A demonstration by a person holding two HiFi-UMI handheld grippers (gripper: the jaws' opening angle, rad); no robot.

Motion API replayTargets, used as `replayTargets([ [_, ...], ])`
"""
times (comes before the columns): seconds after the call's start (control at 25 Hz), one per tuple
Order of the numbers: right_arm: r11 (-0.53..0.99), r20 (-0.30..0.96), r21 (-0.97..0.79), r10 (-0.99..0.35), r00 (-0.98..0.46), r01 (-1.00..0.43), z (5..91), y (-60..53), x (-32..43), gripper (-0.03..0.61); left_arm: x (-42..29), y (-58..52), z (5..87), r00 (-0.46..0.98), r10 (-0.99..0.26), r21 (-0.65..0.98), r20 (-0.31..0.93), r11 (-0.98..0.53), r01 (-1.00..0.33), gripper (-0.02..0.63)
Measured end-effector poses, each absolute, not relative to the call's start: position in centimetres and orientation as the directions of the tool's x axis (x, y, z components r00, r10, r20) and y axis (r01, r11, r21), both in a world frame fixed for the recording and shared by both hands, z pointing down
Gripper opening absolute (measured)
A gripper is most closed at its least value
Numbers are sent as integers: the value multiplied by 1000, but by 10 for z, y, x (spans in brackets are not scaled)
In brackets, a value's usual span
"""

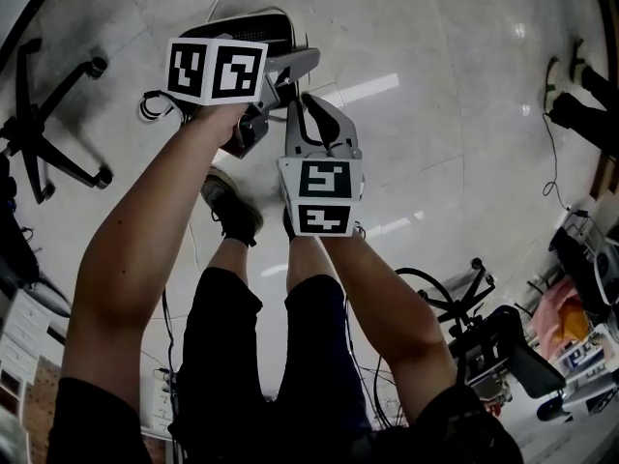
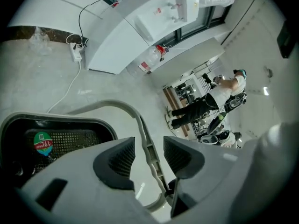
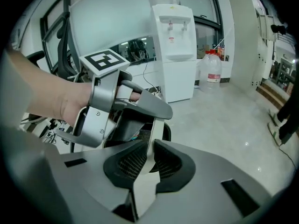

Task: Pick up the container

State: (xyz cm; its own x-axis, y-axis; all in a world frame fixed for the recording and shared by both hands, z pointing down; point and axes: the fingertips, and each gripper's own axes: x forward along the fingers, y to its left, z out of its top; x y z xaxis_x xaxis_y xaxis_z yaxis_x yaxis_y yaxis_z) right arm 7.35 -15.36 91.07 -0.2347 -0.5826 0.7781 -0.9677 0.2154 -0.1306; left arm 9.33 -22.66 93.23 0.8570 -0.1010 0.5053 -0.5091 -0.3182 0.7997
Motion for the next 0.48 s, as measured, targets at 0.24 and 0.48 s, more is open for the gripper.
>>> replayTargets([
  [0.24, 314, 747, -173, -575, -333, -933, 901, -150, 58, 48, 92, -215, 930, 880, -71, 837, 470, -281, -470, 117],
  [0.48, 424, 679, -247, -566, -467, -872, 887, -146, 44, 48, 78, -215, 922, 892, -82, 859, 445, -242, -451, 106],
])
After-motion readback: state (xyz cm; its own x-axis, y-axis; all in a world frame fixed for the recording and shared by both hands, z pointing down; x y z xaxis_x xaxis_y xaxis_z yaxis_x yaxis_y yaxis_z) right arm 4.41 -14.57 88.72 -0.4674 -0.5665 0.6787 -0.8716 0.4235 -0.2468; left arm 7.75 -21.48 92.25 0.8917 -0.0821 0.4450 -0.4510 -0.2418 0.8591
